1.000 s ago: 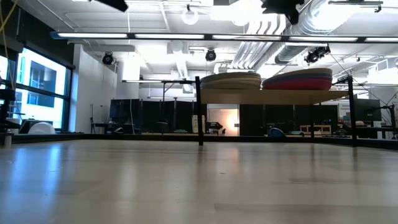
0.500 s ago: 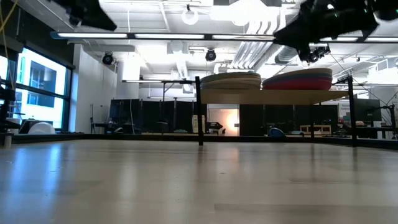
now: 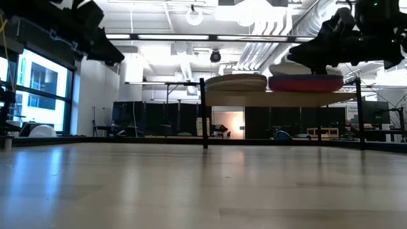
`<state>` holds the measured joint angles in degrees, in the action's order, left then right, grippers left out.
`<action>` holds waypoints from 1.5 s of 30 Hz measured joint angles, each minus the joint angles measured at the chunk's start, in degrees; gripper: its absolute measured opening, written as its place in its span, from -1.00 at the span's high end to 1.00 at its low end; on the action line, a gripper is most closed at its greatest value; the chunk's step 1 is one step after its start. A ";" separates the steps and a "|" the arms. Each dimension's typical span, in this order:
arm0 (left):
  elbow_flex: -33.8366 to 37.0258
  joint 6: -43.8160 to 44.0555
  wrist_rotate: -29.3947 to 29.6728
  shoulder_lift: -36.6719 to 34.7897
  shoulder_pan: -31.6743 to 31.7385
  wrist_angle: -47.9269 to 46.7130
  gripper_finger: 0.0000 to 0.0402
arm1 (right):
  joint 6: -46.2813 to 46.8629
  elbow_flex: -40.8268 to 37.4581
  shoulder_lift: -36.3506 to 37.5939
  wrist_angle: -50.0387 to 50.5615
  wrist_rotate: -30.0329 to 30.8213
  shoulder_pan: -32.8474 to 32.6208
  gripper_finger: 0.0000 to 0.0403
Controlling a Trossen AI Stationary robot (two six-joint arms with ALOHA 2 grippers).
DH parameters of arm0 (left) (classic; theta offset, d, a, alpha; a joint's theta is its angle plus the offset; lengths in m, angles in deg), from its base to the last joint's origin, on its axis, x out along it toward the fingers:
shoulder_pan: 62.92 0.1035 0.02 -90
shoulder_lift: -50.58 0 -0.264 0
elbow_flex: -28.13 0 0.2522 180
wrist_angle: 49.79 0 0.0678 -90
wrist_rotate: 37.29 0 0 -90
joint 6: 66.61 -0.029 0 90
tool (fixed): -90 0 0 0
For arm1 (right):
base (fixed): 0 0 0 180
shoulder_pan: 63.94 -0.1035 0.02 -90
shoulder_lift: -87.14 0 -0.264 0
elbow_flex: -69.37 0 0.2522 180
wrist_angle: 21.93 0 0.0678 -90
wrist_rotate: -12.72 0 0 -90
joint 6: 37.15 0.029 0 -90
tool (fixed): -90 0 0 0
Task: Place and stack plates onto a shelf
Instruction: Return to Home Position
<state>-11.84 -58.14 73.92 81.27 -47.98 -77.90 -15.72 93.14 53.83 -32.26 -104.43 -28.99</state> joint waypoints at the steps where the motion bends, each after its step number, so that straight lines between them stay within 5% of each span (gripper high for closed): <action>1: 0.35 -0.04 -0.23 0.02 0.00 0.46 0.53 | -1.02 -0.04 0.24 -0.58 0.78 -0.34 0.64; 15: 0.25 -7.50 1.97 -1.28 0.04 2.19 0.53 | -1.21 6.92 0.30 9.27 2.10 0.18 0.64; 31: 0.25 -7.65 2.17 -4.79 0.04 2.16 0.53 | 10.41 8.08 0.25 11.51 5.16 -14.38 0.64; 40: 0.25 -9.16 2.17 -4.81 0.04 2.17 0.53 | 8.49 8.17 0.31 18.53 16.69 -9.86 0.64; 45: 0.25 -9.16 2.17 -4.81 0.04 2.14 0.53 | 11.92 8.70 0.57 21.11 29.27 -2.98 0.64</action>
<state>-11.59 -67.30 76.09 76.47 -47.94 -75.76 -3.80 101.84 54.40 -11.15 -75.16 -31.97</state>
